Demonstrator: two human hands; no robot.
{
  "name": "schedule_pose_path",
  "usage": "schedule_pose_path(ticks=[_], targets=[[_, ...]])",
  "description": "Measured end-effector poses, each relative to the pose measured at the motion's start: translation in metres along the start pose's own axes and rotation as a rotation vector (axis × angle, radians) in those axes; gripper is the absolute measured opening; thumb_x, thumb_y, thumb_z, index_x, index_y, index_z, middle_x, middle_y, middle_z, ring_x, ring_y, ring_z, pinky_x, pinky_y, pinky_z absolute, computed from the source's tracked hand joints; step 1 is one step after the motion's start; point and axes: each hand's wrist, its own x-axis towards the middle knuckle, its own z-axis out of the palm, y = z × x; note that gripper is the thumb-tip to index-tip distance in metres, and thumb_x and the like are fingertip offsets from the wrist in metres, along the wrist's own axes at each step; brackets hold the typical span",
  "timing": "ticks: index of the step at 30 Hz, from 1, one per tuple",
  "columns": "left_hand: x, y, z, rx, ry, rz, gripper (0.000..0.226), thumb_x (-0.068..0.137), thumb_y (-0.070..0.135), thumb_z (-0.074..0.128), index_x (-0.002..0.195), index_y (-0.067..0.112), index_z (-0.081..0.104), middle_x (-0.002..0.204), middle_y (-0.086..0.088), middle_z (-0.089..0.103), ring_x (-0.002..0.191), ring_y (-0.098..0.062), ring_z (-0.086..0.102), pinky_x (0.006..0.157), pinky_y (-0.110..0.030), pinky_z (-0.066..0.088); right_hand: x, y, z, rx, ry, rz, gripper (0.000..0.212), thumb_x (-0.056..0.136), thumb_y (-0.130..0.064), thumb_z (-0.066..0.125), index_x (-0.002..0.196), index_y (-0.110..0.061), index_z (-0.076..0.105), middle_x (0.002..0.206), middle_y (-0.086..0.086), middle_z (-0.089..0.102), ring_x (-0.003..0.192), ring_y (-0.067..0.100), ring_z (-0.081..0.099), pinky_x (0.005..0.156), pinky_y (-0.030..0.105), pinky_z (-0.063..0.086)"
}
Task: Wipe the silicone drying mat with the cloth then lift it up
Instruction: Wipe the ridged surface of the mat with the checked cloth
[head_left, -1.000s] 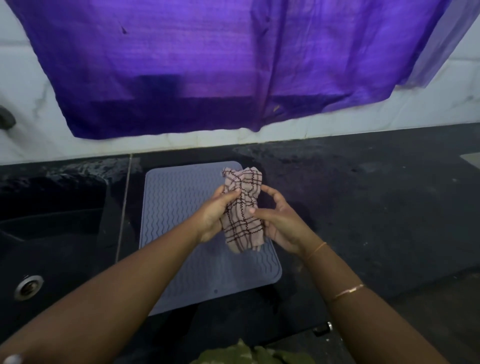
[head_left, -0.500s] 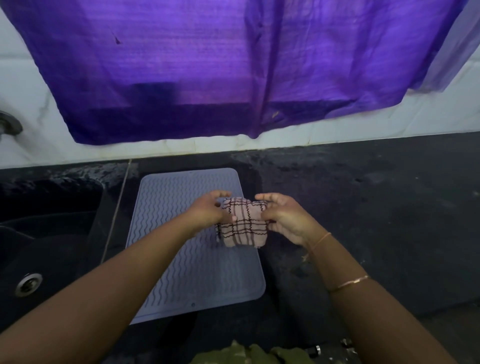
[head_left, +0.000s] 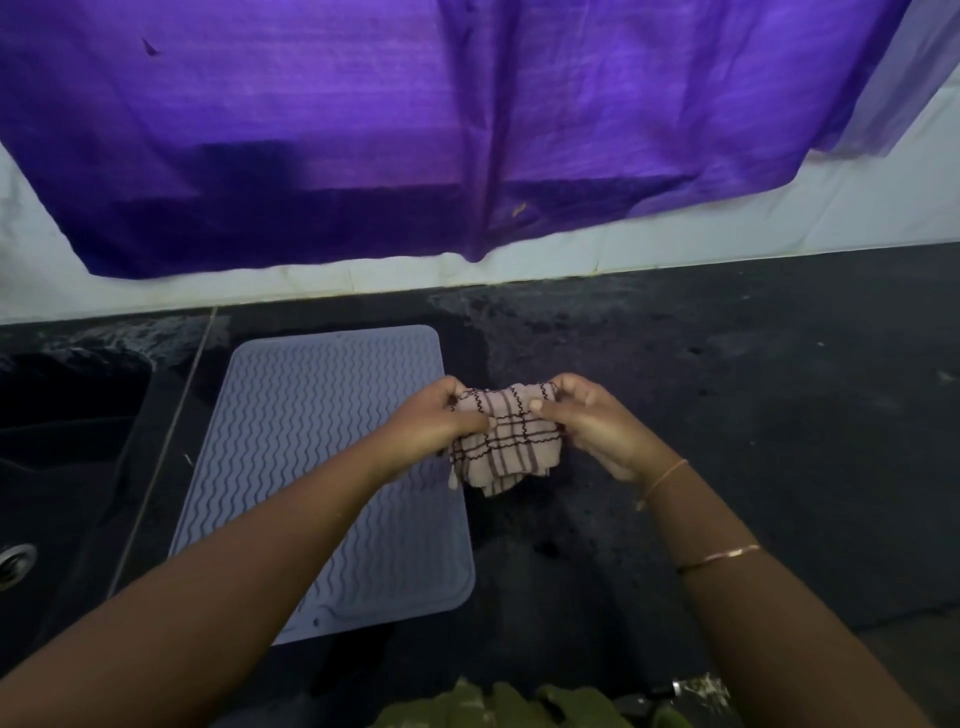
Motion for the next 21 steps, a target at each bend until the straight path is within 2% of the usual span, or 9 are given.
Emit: schedule_pose_path(ticks=[3, 6, 9, 10, 11, 13, 15, 18, 21], targets=[[0.016, -0.007, 0.022, -0.097, 0.022, -0.108, 0.015, 0.087, 0.024, 0.062, 0.101, 0.021, 0.055, 0.104, -0.006, 0.067, 0.097, -0.020, 0.065, 0.088, -0.038, 0.053, 0.005, 0.012, -0.005, 0.044, 0.083, 0.080, 0.005, 0.093, -0.021, 0.056, 0.090, -0.017, 0.055, 0.088, -0.001, 0.064, 0.081, 0.015, 0.061, 0.072, 0.034, 0.052], [0.029, -0.015, 0.038, -0.218, 0.036, -0.195, 0.027, 0.086, 0.027, 0.063, 0.111, 0.019, 0.054, 0.110, -0.008, 0.066, 0.100, -0.023, 0.065, 0.094, -0.045, 0.052, 0.013, 0.021, -0.008, 0.016, 0.182, 0.100, 0.009, 0.094, -0.024, 0.054, 0.088, -0.017, 0.055, 0.082, -0.002, 0.063, 0.073, 0.012, 0.059, 0.062, 0.028, 0.048], [0.039, -0.021, 0.053, -0.249, 0.087, -0.186, 0.045, 0.085, 0.025, 0.066, 0.123, 0.015, 0.046, 0.110, -0.006, 0.062, 0.093, -0.021, 0.064, 0.079, -0.039, 0.057, 0.024, 0.033, -0.012, -0.101, 0.306, 0.069, 0.008, 0.092, -0.025, 0.056, 0.093, -0.017, 0.058, 0.089, 0.000, 0.063, 0.084, 0.018, 0.061, 0.070, 0.033, 0.048], [0.040, -0.023, 0.057, -0.162, 0.081, -0.140, 0.049, 0.084, 0.025, 0.068, 0.125, 0.017, 0.042, 0.111, -0.004, 0.059, 0.091, -0.019, 0.063, 0.072, -0.033, 0.056, 0.027, 0.038, -0.014, -0.240, 0.361, 0.050, 0.016, 0.091, -0.026, 0.057, 0.104, -0.016, 0.058, 0.097, 0.001, 0.061, 0.093, 0.022, 0.061, 0.078, 0.036, 0.048], [0.041, -0.025, 0.059, -0.033, 0.068, -0.081, 0.054, 0.083, 0.023, 0.070, 0.127, 0.021, 0.038, 0.117, -0.003, 0.055, 0.096, -0.019, 0.061, 0.072, -0.030, 0.055, 0.028, 0.043, -0.015, -0.426, 0.405, 0.048, 0.029, 0.090, -0.027, 0.057, 0.117, -0.016, 0.055, 0.108, 0.004, 0.058, 0.103, 0.025, 0.057, 0.086, 0.038, 0.047], [0.045, -0.032, 0.063, 0.295, 0.089, 0.043, 0.069, 0.080, 0.021, 0.071, 0.139, 0.019, 0.037, 0.136, -0.006, 0.042, 0.120, -0.022, 0.050, 0.095, -0.029, 0.046, 0.028, 0.052, -0.013, -0.758, 0.443, 0.032, 0.049, 0.088, -0.028, 0.057, 0.134, -0.017, 0.043, 0.128, 0.012, 0.046, 0.117, 0.032, 0.045, 0.096, 0.042, 0.042], [0.045, -0.036, 0.064, 0.520, 0.154, 0.161, 0.058, 0.083, 0.020, 0.067, 0.136, 0.017, 0.047, 0.145, -0.006, 0.035, 0.132, -0.023, 0.039, 0.108, -0.027, 0.034, 0.025, 0.056, -0.005, -0.967, 0.418, -0.040, 0.049, 0.087, -0.028, 0.056, 0.134, -0.020, 0.044, 0.134, 0.011, 0.039, 0.121, 0.033, 0.038, 0.098, 0.043, 0.038], [0.043, -0.043, 0.067, 0.713, 0.114, 0.292, 0.039, 0.089, 0.020, 0.058, 0.128, 0.018, 0.059, 0.143, -0.003, 0.044, 0.128, -0.025, 0.045, 0.106, -0.032, 0.039, 0.021, 0.067, 0.005, -1.193, 0.410, -0.180, 0.035, 0.089, -0.026, 0.051, 0.124, -0.018, 0.053, 0.128, 0.008, 0.045, 0.116, 0.031, 0.041, 0.092, 0.041, 0.039], [0.040, -0.046, 0.071, 0.819, 0.081, 0.321, 0.039, 0.094, 0.024, 0.051, 0.132, 0.021, 0.057, 0.149, -0.003, 0.039, 0.130, -0.024, 0.045, 0.105, -0.035, 0.040, 0.021, 0.075, 0.006, -1.220, 0.403, -0.200, 0.035, 0.092, -0.024, 0.048, 0.125, -0.015, 0.051, 0.127, 0.010, 0.049, 0.113, 0.033, 0.044, 0.089, 0.042, 0.041]])
